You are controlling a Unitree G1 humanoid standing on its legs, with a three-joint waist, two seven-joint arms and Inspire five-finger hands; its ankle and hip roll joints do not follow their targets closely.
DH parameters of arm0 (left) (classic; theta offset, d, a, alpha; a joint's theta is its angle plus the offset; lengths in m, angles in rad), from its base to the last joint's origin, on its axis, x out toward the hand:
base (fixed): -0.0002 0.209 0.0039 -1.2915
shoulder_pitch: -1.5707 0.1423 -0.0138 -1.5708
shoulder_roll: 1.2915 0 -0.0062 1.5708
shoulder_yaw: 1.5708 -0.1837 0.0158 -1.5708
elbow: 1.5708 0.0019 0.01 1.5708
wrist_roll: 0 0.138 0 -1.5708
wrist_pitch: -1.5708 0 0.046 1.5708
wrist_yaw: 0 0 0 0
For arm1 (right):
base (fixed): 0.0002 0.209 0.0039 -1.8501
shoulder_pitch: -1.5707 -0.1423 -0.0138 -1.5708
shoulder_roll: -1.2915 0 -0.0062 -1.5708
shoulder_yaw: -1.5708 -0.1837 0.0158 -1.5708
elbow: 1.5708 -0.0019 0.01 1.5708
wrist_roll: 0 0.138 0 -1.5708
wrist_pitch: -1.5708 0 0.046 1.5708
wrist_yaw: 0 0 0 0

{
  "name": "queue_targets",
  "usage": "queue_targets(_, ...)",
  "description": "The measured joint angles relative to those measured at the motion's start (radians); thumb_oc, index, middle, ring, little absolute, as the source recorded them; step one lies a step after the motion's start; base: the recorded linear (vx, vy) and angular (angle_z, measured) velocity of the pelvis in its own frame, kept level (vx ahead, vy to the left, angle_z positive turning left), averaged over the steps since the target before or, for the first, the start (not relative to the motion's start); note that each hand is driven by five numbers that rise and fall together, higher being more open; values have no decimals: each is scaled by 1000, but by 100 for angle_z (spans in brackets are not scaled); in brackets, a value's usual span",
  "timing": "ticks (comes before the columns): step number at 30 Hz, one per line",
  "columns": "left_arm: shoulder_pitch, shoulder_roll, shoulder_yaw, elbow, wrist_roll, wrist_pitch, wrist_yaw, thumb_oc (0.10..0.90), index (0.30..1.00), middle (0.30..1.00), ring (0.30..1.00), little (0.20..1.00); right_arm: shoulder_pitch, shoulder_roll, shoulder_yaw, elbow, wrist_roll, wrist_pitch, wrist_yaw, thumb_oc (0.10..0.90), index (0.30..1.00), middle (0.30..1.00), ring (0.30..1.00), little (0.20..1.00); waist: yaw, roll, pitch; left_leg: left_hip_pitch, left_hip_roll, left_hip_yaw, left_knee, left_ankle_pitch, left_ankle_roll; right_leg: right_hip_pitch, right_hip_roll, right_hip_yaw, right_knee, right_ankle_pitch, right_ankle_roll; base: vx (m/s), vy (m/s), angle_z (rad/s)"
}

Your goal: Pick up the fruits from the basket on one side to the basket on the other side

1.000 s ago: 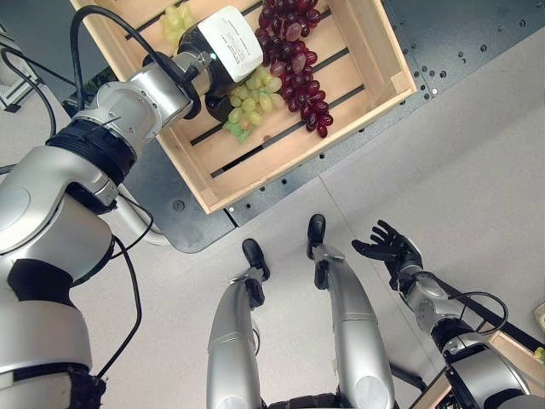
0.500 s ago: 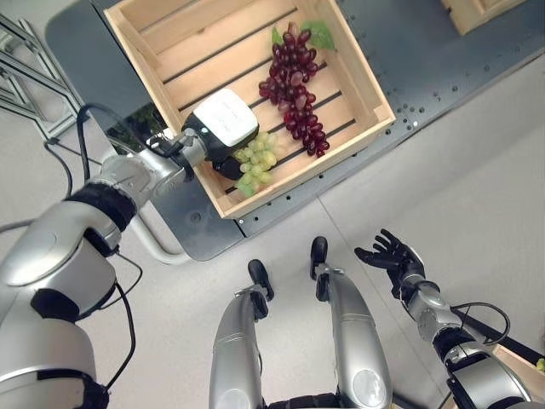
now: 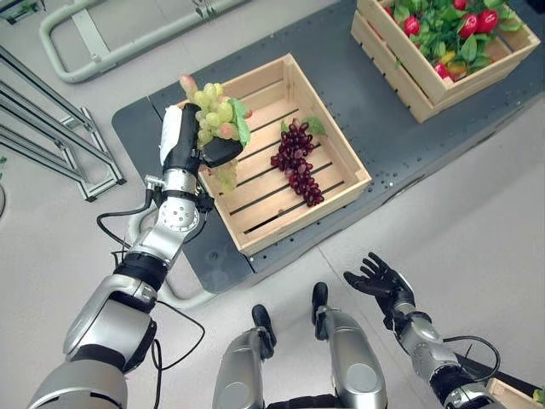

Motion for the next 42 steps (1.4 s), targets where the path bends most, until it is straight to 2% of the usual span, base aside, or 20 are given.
queue_targets(3, 52, -50, 23, -29, -93, 9, -18, 400, 300, 300, 300, 300, 9, 4, 3, -74, -53, -3, -2, 800, 900, 900, 900, 900, 1, 0, -68, 32, -5, -1, -68, 19, -5, 25, 11, -3, -53, 8, 4, 93, 20, 4)
queue_targets(5, 77, -87, 38, -61, -180, 56, -45, 400, 300, 300, 300, 300, -6, 2, 3, -157, -75, 3, -9, 800, 900, 900, 900, 900, 1, 3, -77, 134, -14, -1, -164, 53, -10, 110, 23, -7, -110, 17, 9, 119, 22, 2)
queue_targets(7, 122, -114, 37, -91, -247, 74, -81, 400, 300, 300, 300, 300, -9, 6, 4, -224, -98, 0, -8, 800, 900, 900, 900, 900, -2, 12, -134, 167, -14, -1, -204, 57, -15, 140, 33, -7, -149, 20, 13, 67, -7, -1)
queue_targets(9, 135, -140, 36, -111, -302, 93, -118, 400, 300, 300, 300, 300, -28, 7, 5, -258, -99, 1, -6, 800, 900, 900, 900, 900, 2, 20, -150, 203, -16, -2, -230, 62, -16, 180, 37, -8, -179, 24, 19, 34, -36, 5)
queue_targets(15, 207, -168, 33, -158, -345, 135, -206, 400, 300, 300, 300, 300, -40, 5, 16, -310, -150, 8, 0, 800, 900, 900, 900, 900, 5, 52, -236, 281, -25, -3, -314, 73, -16, 275, 53, -7, -302, 57, 34, 21, -40, 2)
queue_targets(18, 208, -166, 34, -166, -354, 151, -232, 400, 300, 300, 300, 300, -78, -16, 46, -322, -179, 49, 0, 800, 900, 900, 900, 900, 17, 71, -263, 291, -28, -3, -327, 77, -15, 284, 53, -7, -313, 62, 37, -25, -50, -2)
queue_targets(22, 204, -162, 32, -186, -354, 158, -278, 400, 300, 300, 300, 300, -134, -42, 81, -367, -178, 111, 3, 800, 900, 900, 900, 900, 28, 72, -265, 290, -27, -8, -327, 79, -15, 284, 54, -9, -313, 62, 37, -14, -37, 2)
queue_targets(30, 204, -158, 14, -223, -334, 171, -347, 400, 300, 300, 300, 300, -214, -46, 85, -389, -169, 242, 36, 800, 900, 900, 900, 900, 51, 71, -265, 304, -26, -10, -328, 84, -16, 297, 55, -9, -313, 67, 34, 0, 0, 0)
queue_targets(35, 204, -154, 13, -264, -332, 171, -372, 400, 300, 300, 300, 300, -215, -46, 113, -389, -131, 283, 42, 800, 900, 900, 900, 900, 61, 71, -268, 308, -26, -10, -328, 84, -16, 301, 55, -8, -313, 67, 34, 0, 0, 0)
queue_targets(42, 203, -152, -34, -264, -292, 171, -417, 400, 300, 300, 300, 300, -228, -41, 157, -399, -80, 297, 87, 800, 900, 900, 900, 900, 69, 71, -278, 309, -26, -14, -328, 84, -16, 304, 55, -9, -313, 67, 34, 0, -2, 1)
